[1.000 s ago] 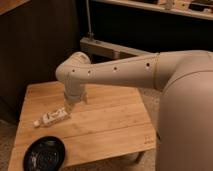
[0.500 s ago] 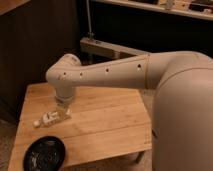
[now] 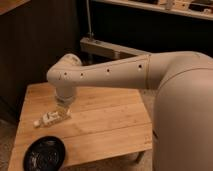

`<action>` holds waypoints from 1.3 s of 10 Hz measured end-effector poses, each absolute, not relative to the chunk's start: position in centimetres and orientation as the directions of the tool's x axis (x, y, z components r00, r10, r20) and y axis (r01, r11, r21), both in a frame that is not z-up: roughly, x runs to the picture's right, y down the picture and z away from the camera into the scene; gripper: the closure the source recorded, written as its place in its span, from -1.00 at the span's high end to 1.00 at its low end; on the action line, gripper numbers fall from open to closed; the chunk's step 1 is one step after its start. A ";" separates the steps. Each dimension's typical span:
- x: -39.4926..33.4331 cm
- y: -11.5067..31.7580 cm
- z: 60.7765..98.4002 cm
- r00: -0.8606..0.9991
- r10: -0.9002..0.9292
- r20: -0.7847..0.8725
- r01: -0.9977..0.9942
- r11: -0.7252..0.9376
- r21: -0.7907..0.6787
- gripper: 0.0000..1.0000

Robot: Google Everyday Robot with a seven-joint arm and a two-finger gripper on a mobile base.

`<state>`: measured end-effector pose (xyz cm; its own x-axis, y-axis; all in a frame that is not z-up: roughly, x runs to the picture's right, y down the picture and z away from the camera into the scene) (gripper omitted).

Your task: Place the bottle in the ceramic bowl

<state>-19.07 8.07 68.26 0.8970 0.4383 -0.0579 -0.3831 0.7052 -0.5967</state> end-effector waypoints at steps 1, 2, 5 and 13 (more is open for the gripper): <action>-19.0 7.8 68.4 0.900 0.434 -0.042 -0.371 0.713 -0.595 0.30; -19.3 6.9 68.6 0.911 0.412 0.017 -0.324 0.742 -0.587 0.30; -20.1 4.1 69.7 0.935 0.193 0.296 -0.011 0.854 -0.520 0.30; -23.4 3.2 71.1 0.744 -0.219 0.631 0.520 0.783 -0.342 0.30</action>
<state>-23.35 3.23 71.11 0.7445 -0.2187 0.6308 0.5198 0.7829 -0.3420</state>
